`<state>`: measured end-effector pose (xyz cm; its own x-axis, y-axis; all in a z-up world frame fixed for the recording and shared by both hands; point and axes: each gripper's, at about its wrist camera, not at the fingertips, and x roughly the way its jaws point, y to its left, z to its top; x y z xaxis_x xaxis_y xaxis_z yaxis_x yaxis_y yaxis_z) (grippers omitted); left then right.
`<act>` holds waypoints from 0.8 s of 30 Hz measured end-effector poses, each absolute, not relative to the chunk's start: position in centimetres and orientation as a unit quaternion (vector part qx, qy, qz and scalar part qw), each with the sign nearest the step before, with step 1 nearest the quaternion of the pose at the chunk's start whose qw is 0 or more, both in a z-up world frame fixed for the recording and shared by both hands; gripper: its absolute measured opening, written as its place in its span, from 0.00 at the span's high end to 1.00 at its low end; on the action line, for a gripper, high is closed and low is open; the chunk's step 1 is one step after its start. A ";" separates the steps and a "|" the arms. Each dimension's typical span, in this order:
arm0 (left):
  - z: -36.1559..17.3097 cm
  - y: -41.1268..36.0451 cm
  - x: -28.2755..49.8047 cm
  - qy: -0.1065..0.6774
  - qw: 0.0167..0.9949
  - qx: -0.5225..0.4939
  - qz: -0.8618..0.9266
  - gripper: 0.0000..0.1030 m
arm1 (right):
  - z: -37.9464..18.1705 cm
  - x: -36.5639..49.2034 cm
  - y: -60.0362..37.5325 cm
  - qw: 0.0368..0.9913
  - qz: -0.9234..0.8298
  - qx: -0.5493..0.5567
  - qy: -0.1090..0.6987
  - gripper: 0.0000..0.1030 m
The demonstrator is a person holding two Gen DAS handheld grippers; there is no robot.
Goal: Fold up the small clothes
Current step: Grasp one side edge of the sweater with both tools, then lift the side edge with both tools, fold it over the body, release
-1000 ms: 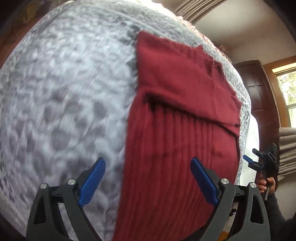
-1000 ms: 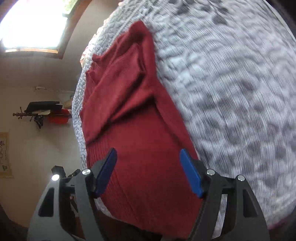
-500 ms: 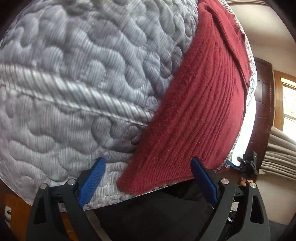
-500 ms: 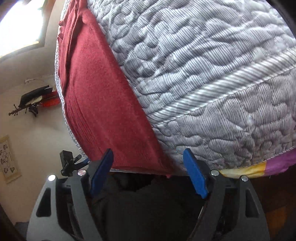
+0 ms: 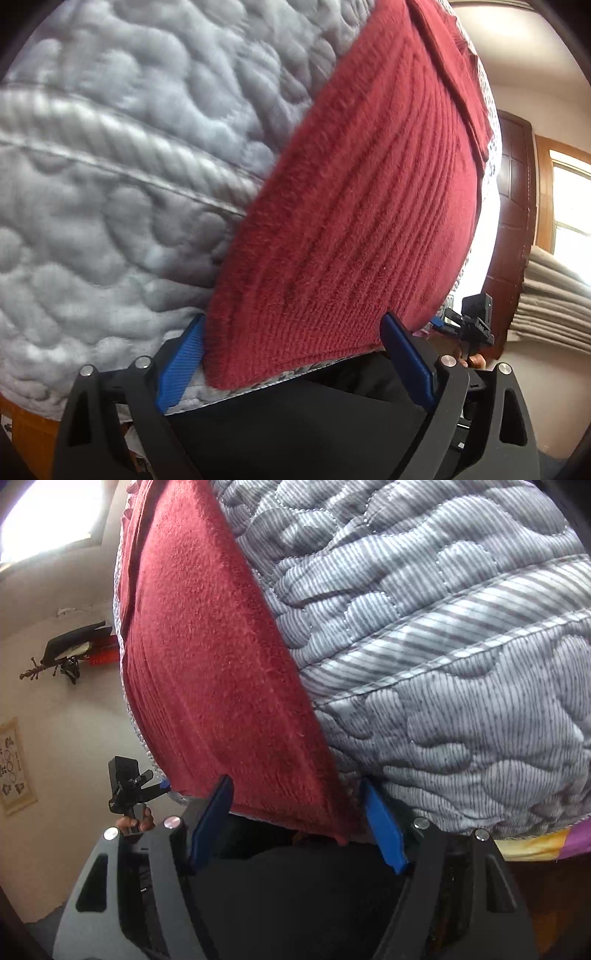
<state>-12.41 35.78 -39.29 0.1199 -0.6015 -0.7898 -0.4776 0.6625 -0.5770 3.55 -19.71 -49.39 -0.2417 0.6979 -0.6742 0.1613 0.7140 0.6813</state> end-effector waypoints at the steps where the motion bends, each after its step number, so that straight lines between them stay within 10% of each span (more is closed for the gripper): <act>1: -39.4 35.5 -12.2 0.665 0.627 -0.403 -0.051 0.11 | -49.4 3.3 -19.3 0.545 0.249 0.284 0.749 0.33; 11: -39.8 36.7 -13.0 0.661 0.620 -0.421 -0.036 0.29 | -50.2 2.0 -16.7 0.539 0.253 0.297 0.746 0.38; 16: -39.4 36.2 -12.9 0.661 0.621 -0.420 -0.048 0.77 | -50.2 1.4 -16.9 0.526 0.257 0.300 0.753 0.87; 24: -38.3 36.6 -13.8 0.631 0.633 -0.444 -0.066 0.91 | -48.1 1.0 -17.4 0.535 0.258 0.347 0.726 0.94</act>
